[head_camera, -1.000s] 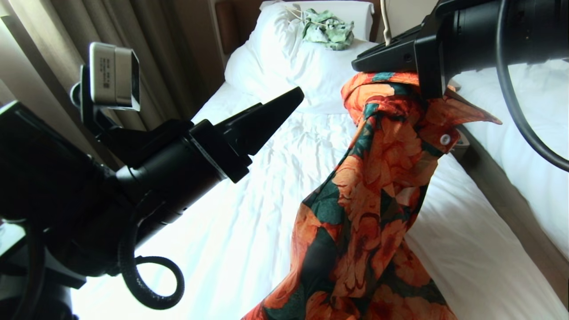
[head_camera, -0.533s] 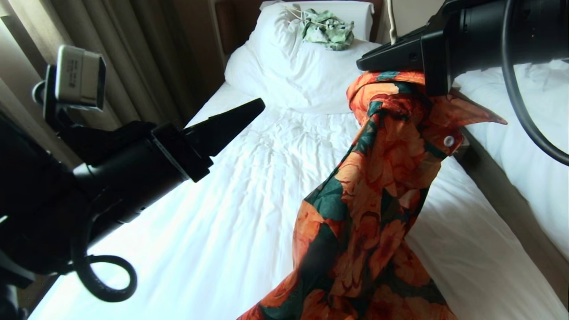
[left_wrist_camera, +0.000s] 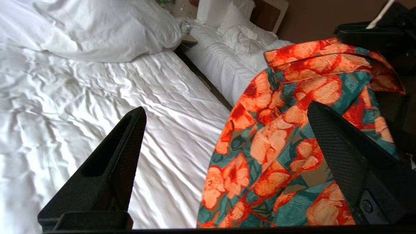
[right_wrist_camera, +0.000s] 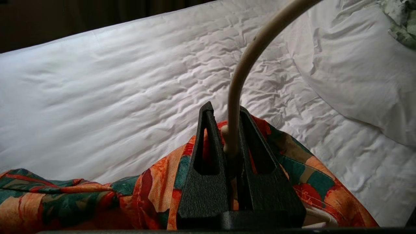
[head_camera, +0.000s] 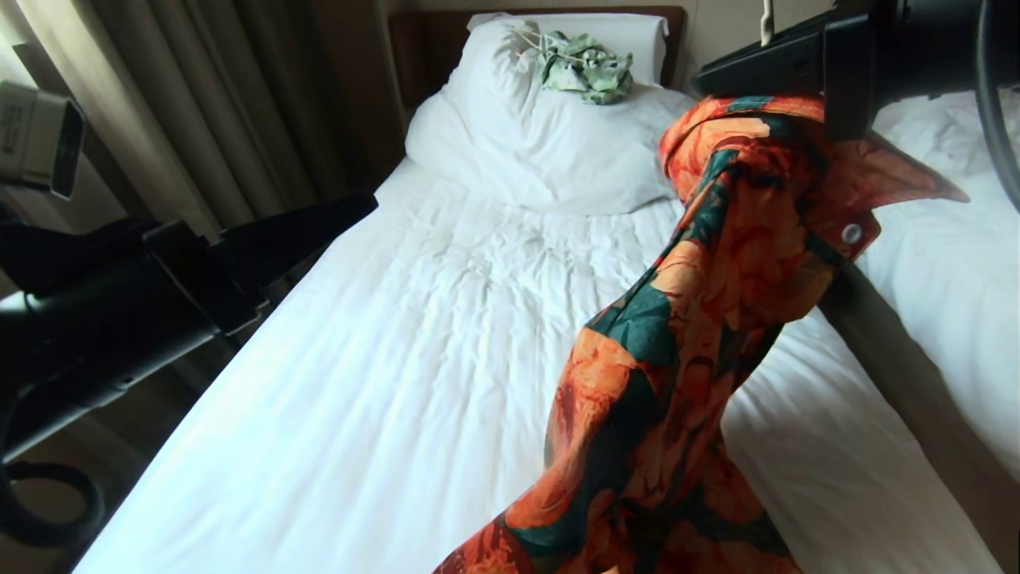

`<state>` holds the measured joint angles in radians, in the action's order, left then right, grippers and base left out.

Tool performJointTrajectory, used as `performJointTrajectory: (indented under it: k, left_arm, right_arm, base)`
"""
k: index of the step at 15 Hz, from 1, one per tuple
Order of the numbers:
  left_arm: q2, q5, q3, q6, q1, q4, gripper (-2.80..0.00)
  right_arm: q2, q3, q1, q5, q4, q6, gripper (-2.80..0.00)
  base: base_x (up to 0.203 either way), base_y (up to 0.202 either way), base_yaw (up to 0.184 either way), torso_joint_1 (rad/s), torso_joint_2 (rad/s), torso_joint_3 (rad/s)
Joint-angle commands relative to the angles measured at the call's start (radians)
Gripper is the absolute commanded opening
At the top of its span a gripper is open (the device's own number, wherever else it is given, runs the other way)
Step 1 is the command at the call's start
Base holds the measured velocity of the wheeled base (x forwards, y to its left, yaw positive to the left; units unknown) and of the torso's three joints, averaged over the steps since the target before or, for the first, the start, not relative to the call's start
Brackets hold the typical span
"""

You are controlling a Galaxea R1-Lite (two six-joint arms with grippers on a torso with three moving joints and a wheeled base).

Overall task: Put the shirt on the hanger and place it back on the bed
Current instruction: Take the clothes hanger out of the clothes

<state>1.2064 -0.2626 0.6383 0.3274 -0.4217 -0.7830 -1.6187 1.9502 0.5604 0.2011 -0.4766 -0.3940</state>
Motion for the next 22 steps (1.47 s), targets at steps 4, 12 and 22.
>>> performJointTrajectory:
  k: [4,12,22]
  left_arm:
    - [-0.031,0.001,-0.029,-0.002,0.152,-0.003,0.0]
    - [-0.079,0.035,0.05,-0.036,0.201,0.142,-2.8]
    - [-0.204,0.028,0.021,0.006,0.199,0.257,-2.8]
  right_arm:
    - [0.045,-0.054,-0.023,-0.002,-0.002,-0.002,-2.8]
    - [0.065,-0.057,-0.034,-0.022,-0.008,-0.002,-2.8]
    - [0.067,-0.045,-0.042,-0.068,0.057,0.0,-2.8]
  base:
    - [0.0,0.0,0.0,0.115,-0.47,-0.355]
    - [0.0,0.0,0.0,0.174,-0.53,-0.363]
    - [0.0,0.0,0.0,0.199,-0.51,-0.309]
